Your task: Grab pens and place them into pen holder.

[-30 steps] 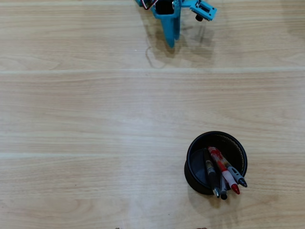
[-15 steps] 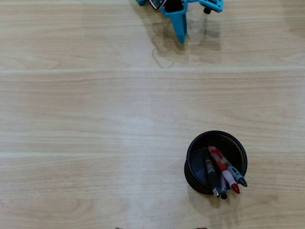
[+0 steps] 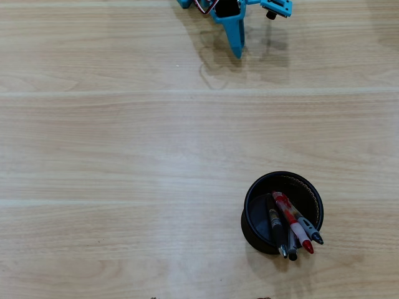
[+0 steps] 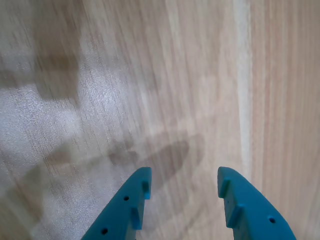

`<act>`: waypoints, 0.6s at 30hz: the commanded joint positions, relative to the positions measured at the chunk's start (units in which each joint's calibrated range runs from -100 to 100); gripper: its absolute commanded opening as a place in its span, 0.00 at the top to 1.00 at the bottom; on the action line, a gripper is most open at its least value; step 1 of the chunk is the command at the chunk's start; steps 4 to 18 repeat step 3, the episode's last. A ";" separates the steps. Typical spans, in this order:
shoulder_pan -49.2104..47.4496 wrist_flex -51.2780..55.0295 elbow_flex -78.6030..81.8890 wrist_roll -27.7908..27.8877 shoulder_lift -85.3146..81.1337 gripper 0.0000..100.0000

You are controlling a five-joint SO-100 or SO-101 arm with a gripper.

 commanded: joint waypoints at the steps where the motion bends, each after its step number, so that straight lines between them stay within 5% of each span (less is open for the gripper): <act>1: 0.13 1.69 -0.12 0.32 -0.42 0.84; 18: 0.13 1.69 -0.12 0.32 -0.42 0.84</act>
